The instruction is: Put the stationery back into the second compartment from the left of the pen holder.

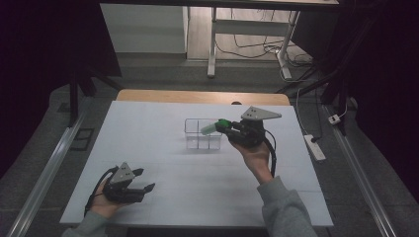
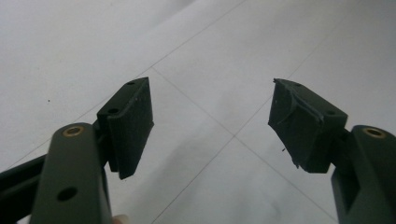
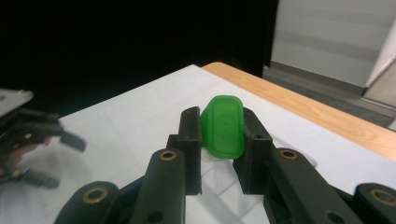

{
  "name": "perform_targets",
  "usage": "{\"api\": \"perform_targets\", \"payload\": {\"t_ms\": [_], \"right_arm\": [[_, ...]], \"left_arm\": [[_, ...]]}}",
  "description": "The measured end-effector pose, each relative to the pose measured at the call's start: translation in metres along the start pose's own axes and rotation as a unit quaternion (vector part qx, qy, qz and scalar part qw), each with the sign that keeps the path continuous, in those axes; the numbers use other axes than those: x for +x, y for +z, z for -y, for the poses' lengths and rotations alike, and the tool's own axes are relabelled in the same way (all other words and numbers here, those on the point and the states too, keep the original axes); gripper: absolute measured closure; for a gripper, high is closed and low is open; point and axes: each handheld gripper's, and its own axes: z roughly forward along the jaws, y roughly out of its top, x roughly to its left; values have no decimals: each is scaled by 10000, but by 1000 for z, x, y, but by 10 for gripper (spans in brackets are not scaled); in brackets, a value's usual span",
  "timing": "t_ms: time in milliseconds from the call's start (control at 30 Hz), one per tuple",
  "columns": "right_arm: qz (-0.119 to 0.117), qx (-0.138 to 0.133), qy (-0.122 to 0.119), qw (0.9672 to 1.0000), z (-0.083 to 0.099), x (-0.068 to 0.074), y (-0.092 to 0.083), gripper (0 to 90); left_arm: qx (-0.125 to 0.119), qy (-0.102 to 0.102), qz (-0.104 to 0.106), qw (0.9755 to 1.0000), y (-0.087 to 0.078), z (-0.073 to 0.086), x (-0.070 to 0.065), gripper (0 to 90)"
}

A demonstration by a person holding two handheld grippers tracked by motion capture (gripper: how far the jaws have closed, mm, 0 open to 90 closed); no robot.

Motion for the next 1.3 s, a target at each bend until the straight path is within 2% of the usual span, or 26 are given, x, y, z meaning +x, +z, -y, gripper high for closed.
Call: {"api": "perform_targets", "payload": {"t_ms": [167, 300, 467, 500, 567, 600, 700, 833, 900, 933, 1133, 1300], "right_arm": [[260, 228, -3, 9994, -15, -13, 13, 738], [452, 476, -19, 9978, -16, -21, 28, 737], [385, 729, 151, 9965, -8, -25, 46, 732], [353, 743, 156, 9965, -6, -25, 49, 721], [254, 728, 225, 9968, -2, -26, 52, 593], [288, 763, 253, 9963, -1, -27, 52, 546], [431, 720, 176, 9963, 2, -24, 45, 496], [442, 732, 124, 9963, 10, -23, 28, 449], [366, 707, 144, 9967, 17, -23, 17, 433], [318, 717, 148, 9968, 21, -23, 12, 431], [374, 853, -59, 9956, 52, -20, -20, 418], [435, 966, -17, 9944, 80, -21, -46, 409]], "left_arm": [[-24, -5, 21, 10000, -1, 1, 1, 294], [-6, -10, 34, 10000, 0, 2, 2, 292], [55, -20, 53, 10000, 2, 3, 4, 290], [63, -21, 54, 10000, 2, 3, 5, 289], [75, -33, 44, 10000, 2, 4, 5, 289], [72, -38, 39, 10000, 2, 4, 5, 289], [71, -42, 31, 10000, 2, 5, 6, 287], [103, -20, 19, 9999, 3, 5, 6, 283], [104, -21, 13, 9999, 3, 5, 6, 280], [103, -28, 9, 9999, 3, 5, 6, 280], [113, -52, 7, 9999, 3, 5, 7, 279], [133, -59, 11, 9999, 4, 6, 7, 279]]}}
